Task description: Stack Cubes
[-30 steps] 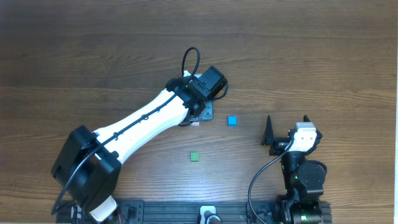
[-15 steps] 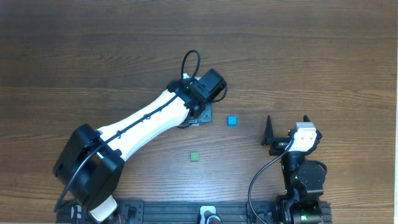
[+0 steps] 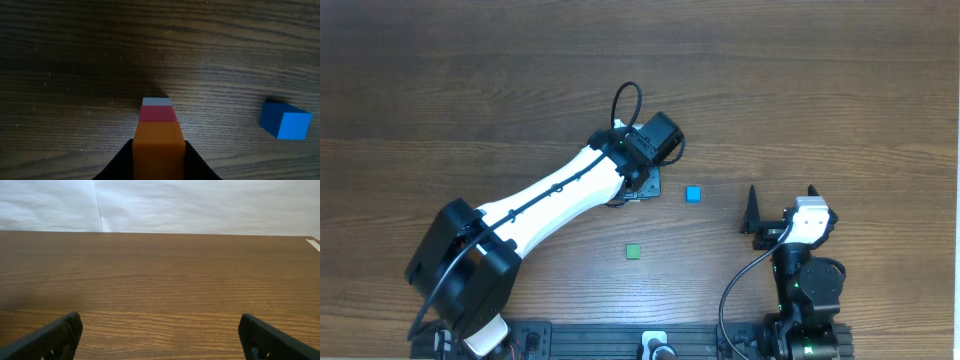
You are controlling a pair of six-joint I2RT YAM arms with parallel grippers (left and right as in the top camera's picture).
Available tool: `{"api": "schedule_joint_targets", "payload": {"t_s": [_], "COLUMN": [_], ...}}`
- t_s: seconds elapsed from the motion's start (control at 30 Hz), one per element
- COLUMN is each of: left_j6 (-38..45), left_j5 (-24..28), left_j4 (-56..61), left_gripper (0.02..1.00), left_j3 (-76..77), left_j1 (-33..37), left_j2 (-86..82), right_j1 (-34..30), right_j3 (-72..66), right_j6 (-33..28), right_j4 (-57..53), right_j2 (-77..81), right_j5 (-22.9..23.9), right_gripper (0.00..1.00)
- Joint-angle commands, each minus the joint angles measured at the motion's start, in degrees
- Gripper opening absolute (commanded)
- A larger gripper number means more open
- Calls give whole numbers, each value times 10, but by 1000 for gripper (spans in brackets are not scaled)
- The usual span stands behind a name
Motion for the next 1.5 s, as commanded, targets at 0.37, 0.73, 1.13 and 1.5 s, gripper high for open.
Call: {"api": "schedule_joint_targets", "payload": {"t_s": [0.37,0.73,1.13,1.5], "left_j6": [-10,-10,-10,-10], "left_j5": [3,3,3,6], "left_j4": [8,6,-1,-7], "left_gripper": [42,66,69,84], "left_j3": [-4,-4,-4,-4], "left_j1": [-1,-1,-1,-1], "left_j2": [23,23,23,23], "right_j1": [-4,-4,-4,-4], "right_j3": [-5,-5,-5,-5], "right_j6": [-3,-3,-3,-3], "right_j4": [1,1,1,1], "right_j2": [-5,-5,-5,-5], "right_j5": [-3,-3,-3,-3], "right_gripper": [993,991,993,991]}}
